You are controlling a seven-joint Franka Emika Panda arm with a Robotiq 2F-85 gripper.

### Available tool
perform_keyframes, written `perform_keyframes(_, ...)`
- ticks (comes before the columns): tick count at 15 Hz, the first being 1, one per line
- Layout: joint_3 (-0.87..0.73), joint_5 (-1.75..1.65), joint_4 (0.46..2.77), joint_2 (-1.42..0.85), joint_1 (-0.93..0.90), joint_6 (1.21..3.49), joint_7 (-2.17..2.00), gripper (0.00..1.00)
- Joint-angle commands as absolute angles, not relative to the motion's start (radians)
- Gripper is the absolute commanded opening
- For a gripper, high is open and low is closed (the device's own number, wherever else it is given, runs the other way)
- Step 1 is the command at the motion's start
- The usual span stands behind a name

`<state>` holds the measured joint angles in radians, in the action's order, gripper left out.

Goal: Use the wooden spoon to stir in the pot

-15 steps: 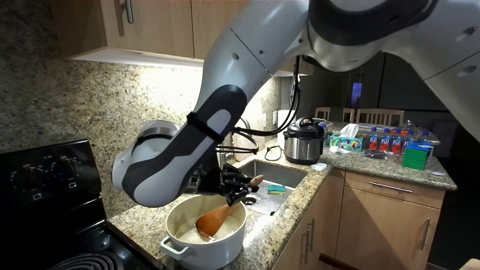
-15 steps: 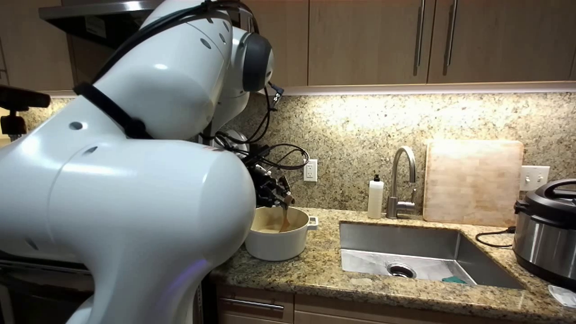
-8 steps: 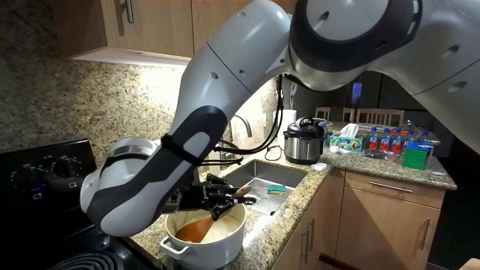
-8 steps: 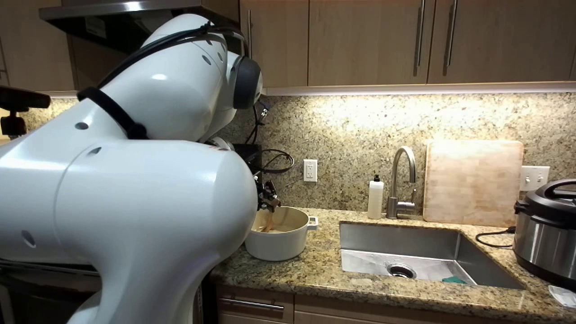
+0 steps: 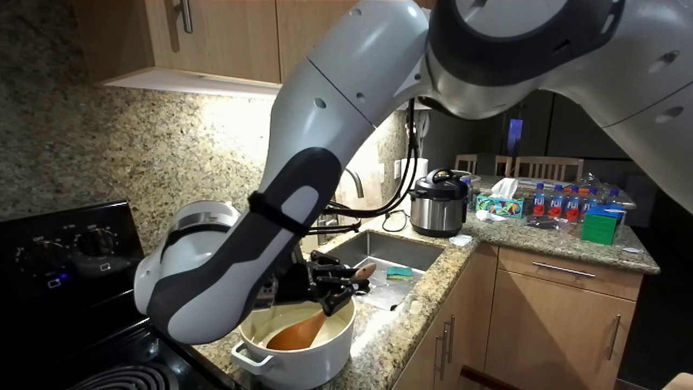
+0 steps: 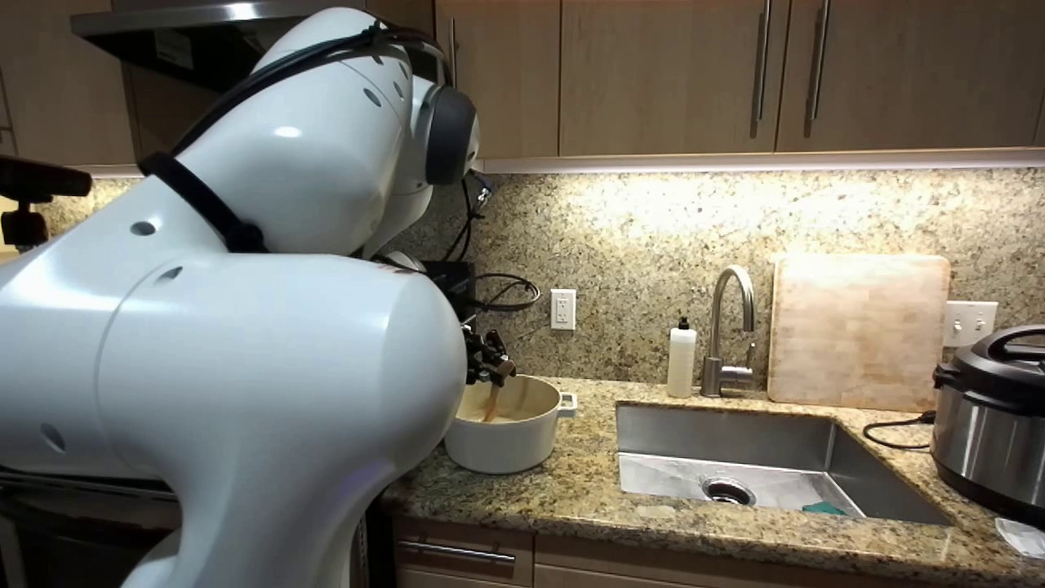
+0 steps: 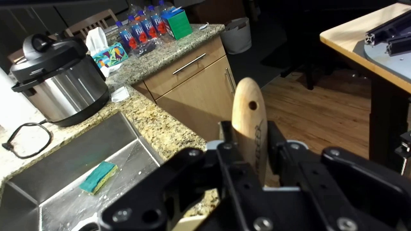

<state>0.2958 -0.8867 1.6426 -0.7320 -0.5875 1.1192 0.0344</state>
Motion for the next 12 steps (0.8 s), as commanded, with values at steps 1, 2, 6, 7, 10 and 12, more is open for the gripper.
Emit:
perform_keyframes(1,0.314,-0.910,1.796,-0.617,-0.514,1.160,0.067,0.09)
perform_keyframes(2,0.316,-0.910,1.806,-0.607,-0.499,1.158,0.069,0.09)
perform_keyframes(6,0.309,-0.897,1.766,-0.624,-0.465,1.140,0.036,0.09)
perform_keyframes(7,0.306,-0.901,1.741,-0.643,-0.468,1.131,0.032,0.09)
perform_keyframes(10,0.302,-0.898,1.676,-0.686,-0.486,1.121,-0.001,0.09)
perform_keyframes(12,0.298,-0.899,1.611,-0.728,-0.507,1.109,-0.019,0.09)
